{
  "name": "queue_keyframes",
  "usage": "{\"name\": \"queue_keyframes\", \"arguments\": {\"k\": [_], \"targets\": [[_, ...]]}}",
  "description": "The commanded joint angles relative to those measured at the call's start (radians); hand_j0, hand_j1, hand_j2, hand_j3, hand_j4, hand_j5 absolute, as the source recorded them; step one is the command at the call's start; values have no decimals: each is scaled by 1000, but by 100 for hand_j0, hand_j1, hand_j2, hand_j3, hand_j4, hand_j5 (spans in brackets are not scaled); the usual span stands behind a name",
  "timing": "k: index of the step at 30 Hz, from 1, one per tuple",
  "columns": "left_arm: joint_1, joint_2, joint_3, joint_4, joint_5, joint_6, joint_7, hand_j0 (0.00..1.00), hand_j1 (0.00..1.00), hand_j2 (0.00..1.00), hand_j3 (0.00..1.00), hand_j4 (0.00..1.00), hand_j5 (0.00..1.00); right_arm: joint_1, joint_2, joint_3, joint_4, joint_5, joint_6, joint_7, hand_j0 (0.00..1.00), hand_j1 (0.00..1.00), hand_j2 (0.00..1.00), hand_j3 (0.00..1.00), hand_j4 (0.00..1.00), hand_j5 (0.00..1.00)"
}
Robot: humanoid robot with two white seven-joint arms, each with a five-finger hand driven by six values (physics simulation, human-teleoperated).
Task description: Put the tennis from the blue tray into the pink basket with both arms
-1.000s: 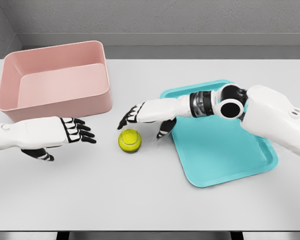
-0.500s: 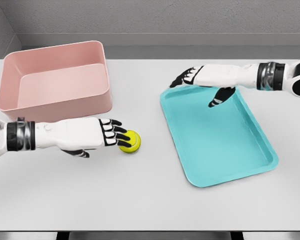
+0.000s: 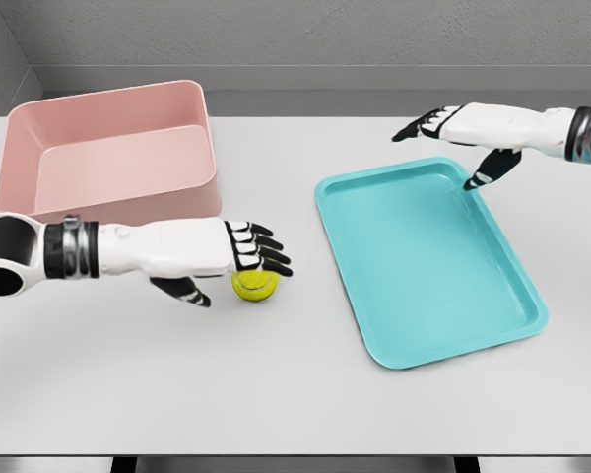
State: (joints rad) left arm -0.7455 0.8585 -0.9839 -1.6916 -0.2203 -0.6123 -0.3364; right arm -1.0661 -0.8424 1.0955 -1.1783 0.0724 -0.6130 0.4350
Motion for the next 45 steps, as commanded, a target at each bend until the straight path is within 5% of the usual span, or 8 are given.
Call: {"name": "queue_keyframes", "arguments": {"k": [1, 7, 31, 45], "targets": [[-2, -32, 1, 47, 10, 1, 0, 100, 100, 100, 100, 100, 100, 0, -14, -2, 8, -6, 2, -2, 100, 100, 100, 100, 100, 100], [-9, -70, 1, 89, -123, 1, -4, 100, 100, 100, 100, 100, 100, 8, -17, 0, 19, -6, 2, -2, 100, 100, 100, 100, 100, 100], [15, -156, -7, 234, -123, 1, -3, 100, 100, 100, 100, 100, 100, 14, -14, -2, 48, -5, 2, 4, 100, 100, 100, 100, 100, 100], [15, -159, -24, 230, -120, 1, 4, 100, 100, 100, 100, 100, 100, 12, -18, -5, 57, -5, 2, 2, 100, 100, 100, 100, 100, 100]]}}
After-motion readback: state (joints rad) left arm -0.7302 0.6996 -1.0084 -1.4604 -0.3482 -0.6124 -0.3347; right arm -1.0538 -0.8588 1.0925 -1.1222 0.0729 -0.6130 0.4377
